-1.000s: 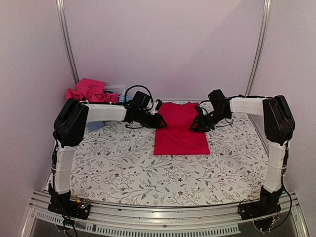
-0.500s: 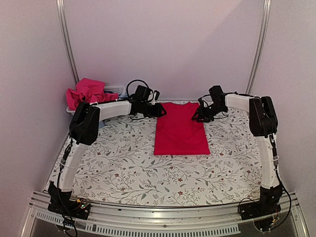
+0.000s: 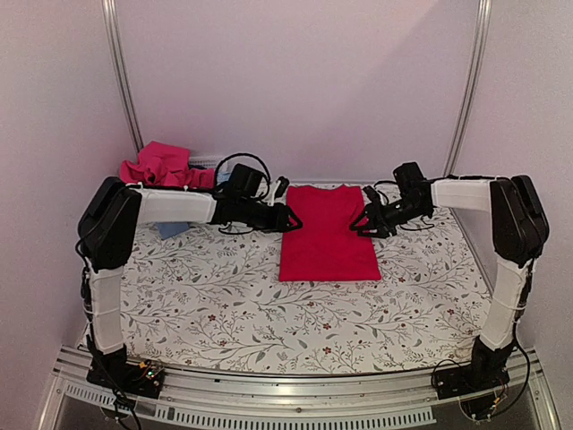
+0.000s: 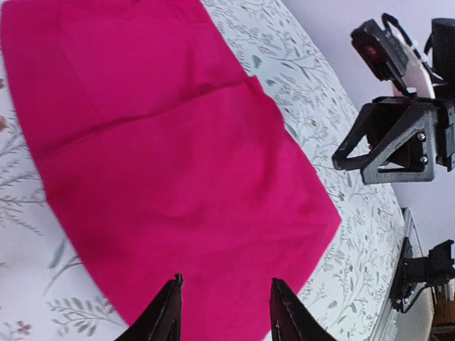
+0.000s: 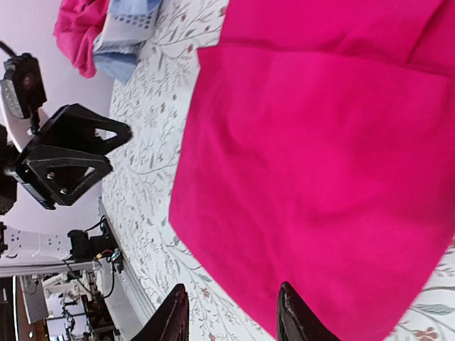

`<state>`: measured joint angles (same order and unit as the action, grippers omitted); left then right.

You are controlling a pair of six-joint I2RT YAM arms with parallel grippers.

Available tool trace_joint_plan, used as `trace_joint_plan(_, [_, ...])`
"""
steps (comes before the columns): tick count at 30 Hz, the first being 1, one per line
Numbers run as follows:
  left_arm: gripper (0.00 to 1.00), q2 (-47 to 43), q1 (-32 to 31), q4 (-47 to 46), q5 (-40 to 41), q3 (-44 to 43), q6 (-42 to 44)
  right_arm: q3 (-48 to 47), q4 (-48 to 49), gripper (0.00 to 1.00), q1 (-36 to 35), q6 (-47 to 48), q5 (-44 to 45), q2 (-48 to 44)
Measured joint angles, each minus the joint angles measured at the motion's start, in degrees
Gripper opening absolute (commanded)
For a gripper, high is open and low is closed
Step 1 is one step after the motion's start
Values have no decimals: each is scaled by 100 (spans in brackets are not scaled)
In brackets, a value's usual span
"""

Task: Fold and stack the mixed laundry pile
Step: Smooth out the 2/3-rectangle-folded T-shirt at the center of the board.

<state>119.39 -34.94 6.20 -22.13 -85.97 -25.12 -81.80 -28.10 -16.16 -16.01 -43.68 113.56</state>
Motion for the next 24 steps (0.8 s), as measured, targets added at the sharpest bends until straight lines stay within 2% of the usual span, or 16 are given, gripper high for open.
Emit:
trace_joint_plan(4, [42,24,-527,-605,-634,323,-339,850,787,43,-457,-398,-879,-229])
trace_joint_plan(10, [42,299,-1021,-1764,-1344,695,-1198,1718,1781,42,-933,-1099,-1694,-109])
trace_joint_plan(18, [42,662,-813,-2938,-1582,1899,-2059,2625,2699,41,-568,-1405,-1967,433])
trace_joint_plan(24, [43,122,-688,-3106,-1578,2704,-2098,3139,3091,41,-208,-1394,-2223,234])
